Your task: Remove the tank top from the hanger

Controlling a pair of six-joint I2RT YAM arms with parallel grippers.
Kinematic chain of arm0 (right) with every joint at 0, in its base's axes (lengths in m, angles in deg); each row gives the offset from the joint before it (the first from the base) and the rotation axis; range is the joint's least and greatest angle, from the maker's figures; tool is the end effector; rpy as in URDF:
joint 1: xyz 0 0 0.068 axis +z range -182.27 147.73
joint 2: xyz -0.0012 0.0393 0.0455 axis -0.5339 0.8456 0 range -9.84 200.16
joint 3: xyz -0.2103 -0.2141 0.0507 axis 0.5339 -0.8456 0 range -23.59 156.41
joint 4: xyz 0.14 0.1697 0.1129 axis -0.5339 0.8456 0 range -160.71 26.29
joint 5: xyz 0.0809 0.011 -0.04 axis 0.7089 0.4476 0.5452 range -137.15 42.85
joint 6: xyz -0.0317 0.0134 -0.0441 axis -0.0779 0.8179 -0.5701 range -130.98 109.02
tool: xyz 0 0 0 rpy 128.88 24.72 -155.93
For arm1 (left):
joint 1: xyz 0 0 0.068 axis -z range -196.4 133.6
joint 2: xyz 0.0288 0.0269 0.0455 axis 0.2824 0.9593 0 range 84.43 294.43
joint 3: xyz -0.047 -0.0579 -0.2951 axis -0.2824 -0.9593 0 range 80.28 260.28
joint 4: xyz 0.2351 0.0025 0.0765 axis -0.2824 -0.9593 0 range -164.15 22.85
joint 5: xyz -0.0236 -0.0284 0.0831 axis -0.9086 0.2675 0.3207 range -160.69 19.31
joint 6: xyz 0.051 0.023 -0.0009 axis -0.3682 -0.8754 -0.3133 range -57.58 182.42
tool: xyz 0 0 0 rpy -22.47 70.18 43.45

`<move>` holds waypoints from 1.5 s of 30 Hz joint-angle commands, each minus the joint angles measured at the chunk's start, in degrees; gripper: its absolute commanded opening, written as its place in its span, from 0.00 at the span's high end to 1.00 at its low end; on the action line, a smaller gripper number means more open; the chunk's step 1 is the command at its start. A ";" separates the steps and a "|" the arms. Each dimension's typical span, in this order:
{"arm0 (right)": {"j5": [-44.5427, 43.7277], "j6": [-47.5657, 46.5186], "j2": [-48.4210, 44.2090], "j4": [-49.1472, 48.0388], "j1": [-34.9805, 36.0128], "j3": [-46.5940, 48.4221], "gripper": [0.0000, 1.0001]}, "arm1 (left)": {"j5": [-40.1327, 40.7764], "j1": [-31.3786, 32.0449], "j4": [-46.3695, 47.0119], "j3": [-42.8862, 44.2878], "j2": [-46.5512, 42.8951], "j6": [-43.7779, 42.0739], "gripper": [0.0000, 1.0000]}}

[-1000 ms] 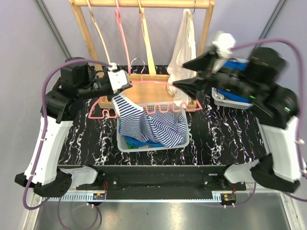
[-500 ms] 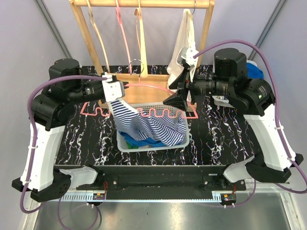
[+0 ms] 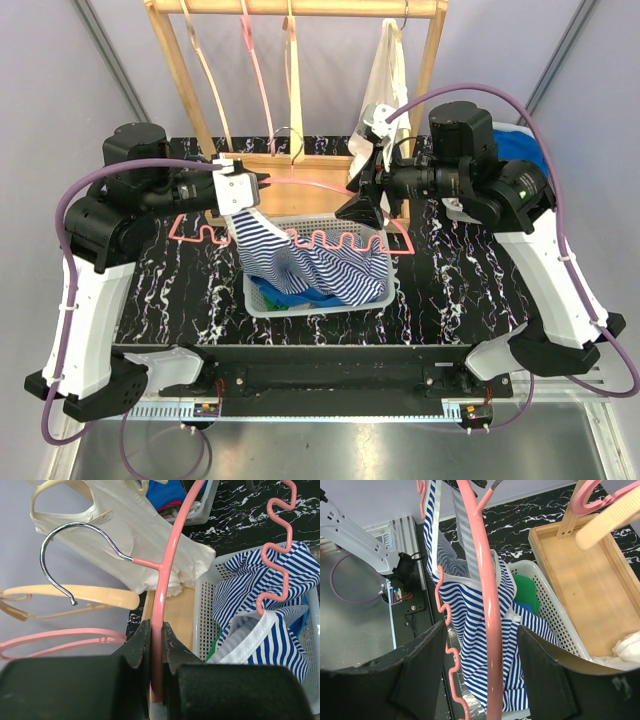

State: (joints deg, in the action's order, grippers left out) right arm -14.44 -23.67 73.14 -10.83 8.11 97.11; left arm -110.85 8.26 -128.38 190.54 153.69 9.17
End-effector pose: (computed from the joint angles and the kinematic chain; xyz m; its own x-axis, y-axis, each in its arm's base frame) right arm 0.1598 0.1632 0.5556 -0.0768 -0.3080 -0.9483 -0.9668 0.2554 -0.0046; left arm 0.1225 -0.0836 0.5510 0.5081 0.4404 -0.7402 0.7717 0.1488 0.6183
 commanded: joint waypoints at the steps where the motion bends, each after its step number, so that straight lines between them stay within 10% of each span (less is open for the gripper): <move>1: 1.39 -0.58 0.78 -0.64 -0.30 -0.12 0.35 | -2.38 0.56 1.82 1.98 -1.49 -1.68 0.97; 11: 2.01 0.38 1.05 -0.73 -0.39 -0.64 0.96 | -1.06 0.65 1.55 2.07 -1.84 -2.90 0.97; 19: 6.05 6.00 -6.51 -5.72 -0.39 -8.20 1.00 | 5.26 0.65 5.14 -2.06 -1.93 -2.91 0.84; 26: -8.69 7.41 -10.82 -4.78 -0.39 -7.60 1.00 | 8.60 0.56 14.64 -1.71 -1.14 16.19 0.02; 36: -41.65 1.62 -12.58 -3.71 3.47 -5.04 1.00 | 9.84 0.56 20.10 -6.19 -2.89 32.68 0.01; 45: -74.79 -16.30 -11.96 -17.40 27.46 -17.86 1.00 | 2.98 0.56 22.12 -16.47 -5.09 42.53 0.01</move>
State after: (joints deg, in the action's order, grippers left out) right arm -70.75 -29.22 60.98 -16.32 29.12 83.19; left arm -104.69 9.03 -110.04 176.68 149.99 45.71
